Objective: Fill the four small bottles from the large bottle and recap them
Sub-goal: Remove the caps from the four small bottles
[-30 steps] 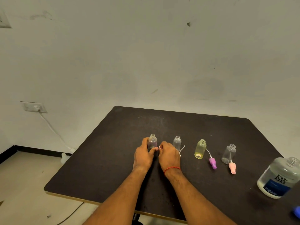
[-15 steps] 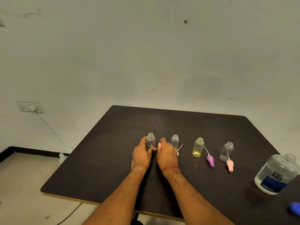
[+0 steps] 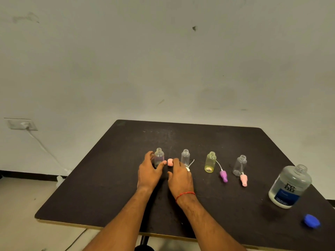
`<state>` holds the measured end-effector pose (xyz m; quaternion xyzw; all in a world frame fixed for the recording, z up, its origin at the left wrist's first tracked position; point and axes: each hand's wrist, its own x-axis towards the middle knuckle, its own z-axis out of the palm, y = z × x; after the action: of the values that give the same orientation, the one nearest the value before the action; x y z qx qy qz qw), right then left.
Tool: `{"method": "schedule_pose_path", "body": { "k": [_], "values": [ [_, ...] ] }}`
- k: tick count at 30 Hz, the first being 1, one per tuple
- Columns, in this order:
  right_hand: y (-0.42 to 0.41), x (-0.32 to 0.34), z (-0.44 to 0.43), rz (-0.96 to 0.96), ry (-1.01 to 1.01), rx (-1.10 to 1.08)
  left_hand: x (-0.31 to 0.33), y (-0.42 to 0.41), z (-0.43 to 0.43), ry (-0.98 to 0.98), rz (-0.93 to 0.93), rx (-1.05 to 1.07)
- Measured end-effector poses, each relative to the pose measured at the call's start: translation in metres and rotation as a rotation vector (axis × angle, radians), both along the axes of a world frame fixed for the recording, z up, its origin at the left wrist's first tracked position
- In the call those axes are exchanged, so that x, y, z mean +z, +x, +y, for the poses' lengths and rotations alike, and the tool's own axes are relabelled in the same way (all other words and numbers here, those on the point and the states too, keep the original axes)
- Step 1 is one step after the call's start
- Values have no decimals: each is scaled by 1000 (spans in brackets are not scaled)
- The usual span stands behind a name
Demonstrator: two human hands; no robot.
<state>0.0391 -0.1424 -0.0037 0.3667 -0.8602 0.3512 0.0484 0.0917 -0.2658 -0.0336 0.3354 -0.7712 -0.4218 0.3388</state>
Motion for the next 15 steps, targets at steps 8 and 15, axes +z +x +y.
{"method": "schedule_pose_path", "body": {
  "k": [8, 15],
  "values": [
    [5, 0, 32, 11, 37, 26, 7, 16, 15, -31, 163, 111],
    [4, -12, 67, 36, -95, 95, 18, 39, 58, -109, 283, 152]
  ]
}}
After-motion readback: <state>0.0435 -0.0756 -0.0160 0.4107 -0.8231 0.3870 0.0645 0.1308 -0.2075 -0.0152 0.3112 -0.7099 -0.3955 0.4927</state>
